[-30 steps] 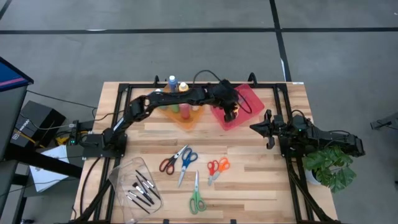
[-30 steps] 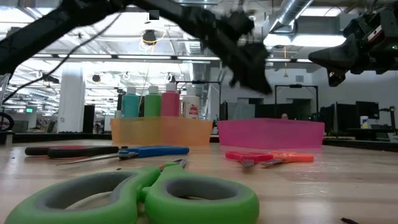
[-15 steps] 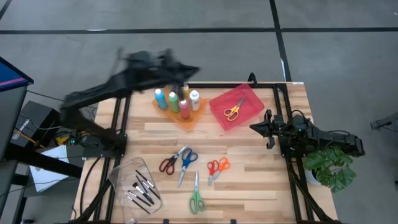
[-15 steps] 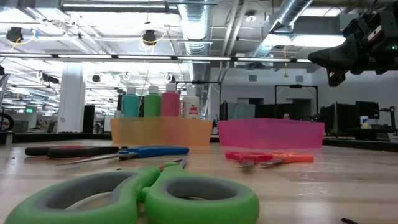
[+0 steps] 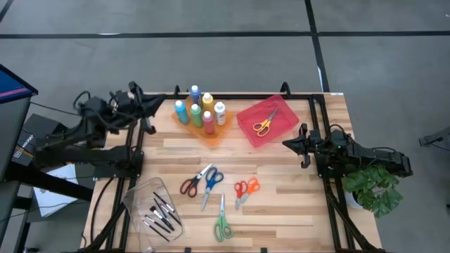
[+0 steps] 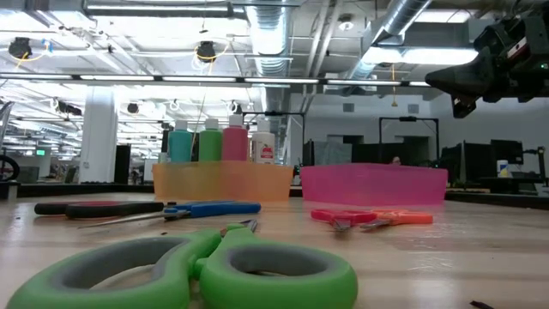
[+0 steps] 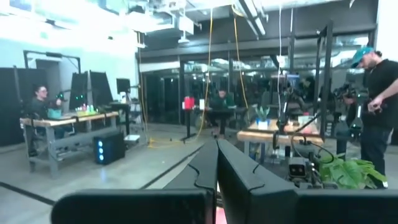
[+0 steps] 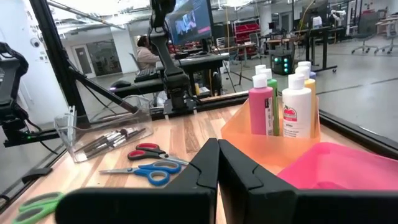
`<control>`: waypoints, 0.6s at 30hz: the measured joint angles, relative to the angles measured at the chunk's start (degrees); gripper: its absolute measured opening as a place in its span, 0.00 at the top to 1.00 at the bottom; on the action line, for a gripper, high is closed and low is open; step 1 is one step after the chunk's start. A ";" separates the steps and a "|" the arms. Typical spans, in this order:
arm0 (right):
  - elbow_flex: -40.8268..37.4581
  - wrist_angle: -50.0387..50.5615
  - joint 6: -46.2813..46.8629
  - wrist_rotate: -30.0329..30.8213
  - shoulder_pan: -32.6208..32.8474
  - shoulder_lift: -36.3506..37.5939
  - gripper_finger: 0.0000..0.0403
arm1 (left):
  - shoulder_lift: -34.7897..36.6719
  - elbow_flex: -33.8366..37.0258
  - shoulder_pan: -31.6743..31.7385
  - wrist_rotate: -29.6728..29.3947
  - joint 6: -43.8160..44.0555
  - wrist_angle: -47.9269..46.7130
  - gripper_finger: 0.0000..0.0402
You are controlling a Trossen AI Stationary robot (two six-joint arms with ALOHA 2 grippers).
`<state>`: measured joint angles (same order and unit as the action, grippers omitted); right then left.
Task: Pick & Place Paint Supplies
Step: Put the blue scissors into the pink bin
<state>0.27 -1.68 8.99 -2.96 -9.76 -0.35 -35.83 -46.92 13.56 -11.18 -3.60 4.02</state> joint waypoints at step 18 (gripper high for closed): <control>0.01 -4.87 1.43 0.00 -0.11 0.01 1.00 | 19.07 31.00 0.00 -2.84 5.73 15.90 1.00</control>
<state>0.27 -6.55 10.42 -2.96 -9.87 -0.34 -16.76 -15.92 13.56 -14.02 2.13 19.91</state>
